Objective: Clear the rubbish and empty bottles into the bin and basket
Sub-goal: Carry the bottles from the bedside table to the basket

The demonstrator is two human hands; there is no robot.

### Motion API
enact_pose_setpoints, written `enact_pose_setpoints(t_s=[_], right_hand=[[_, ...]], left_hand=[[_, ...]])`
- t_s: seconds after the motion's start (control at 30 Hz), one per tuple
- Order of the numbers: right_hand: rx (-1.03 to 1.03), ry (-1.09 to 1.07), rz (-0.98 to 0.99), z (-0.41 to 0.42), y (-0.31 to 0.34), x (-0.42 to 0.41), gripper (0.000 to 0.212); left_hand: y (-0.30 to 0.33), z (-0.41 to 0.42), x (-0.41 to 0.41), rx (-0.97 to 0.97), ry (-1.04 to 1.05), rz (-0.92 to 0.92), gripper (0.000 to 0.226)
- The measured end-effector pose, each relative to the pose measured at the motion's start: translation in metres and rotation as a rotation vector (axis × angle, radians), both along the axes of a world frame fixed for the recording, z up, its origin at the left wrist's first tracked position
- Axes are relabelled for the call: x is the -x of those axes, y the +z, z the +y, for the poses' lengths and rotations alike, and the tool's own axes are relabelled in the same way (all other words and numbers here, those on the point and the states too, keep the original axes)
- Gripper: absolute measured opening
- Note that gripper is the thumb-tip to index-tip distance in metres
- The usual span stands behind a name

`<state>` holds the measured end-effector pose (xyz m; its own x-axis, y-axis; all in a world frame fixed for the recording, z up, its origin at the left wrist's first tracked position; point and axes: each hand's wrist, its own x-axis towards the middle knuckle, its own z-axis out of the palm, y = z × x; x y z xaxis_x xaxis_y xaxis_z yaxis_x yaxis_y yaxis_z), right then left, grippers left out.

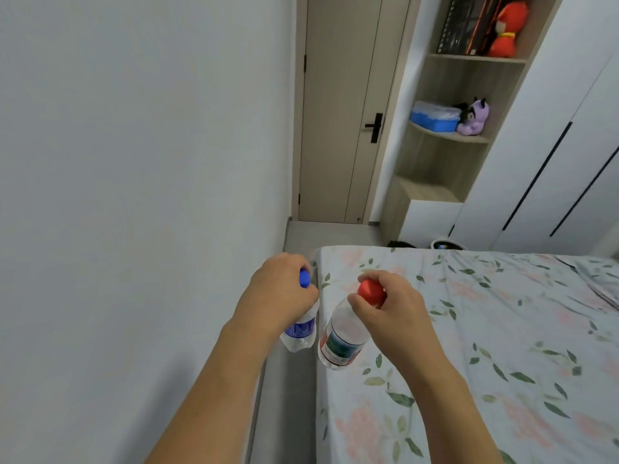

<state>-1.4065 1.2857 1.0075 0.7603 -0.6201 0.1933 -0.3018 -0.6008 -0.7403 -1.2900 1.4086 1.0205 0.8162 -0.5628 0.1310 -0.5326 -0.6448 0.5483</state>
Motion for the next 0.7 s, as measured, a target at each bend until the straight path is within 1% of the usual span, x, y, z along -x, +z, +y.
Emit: enact_pose_setpoints(t_s=[0.13,0.2,0.47,0.7], right_hand=[[0.011,-0.074,-0.005,-0.038,-0.001,-0.023,0.031],[0.025,-0.085,-0.014,-0.059,-0.002,-0.04,0.029],[0.015,-0.05,-0.019,-0.127,0.006,-0.128,0.034],[0.022,-0.029,-0.015,-0.169,0.01,-0.211,0.032]], left_hand=[[-0.006,-0.036,-0.032,-0.027,-0.02,0.027,0.015],[-0.004,-0.05,-0.053,-0.023,-0.023,0.01,0.015],[0.021,-0.099,-0.13,-0.008,-0.005,-0.07,0.016],[0.014,-0.147,-0.206,-0.008,0.009,-0.034,0.016]])
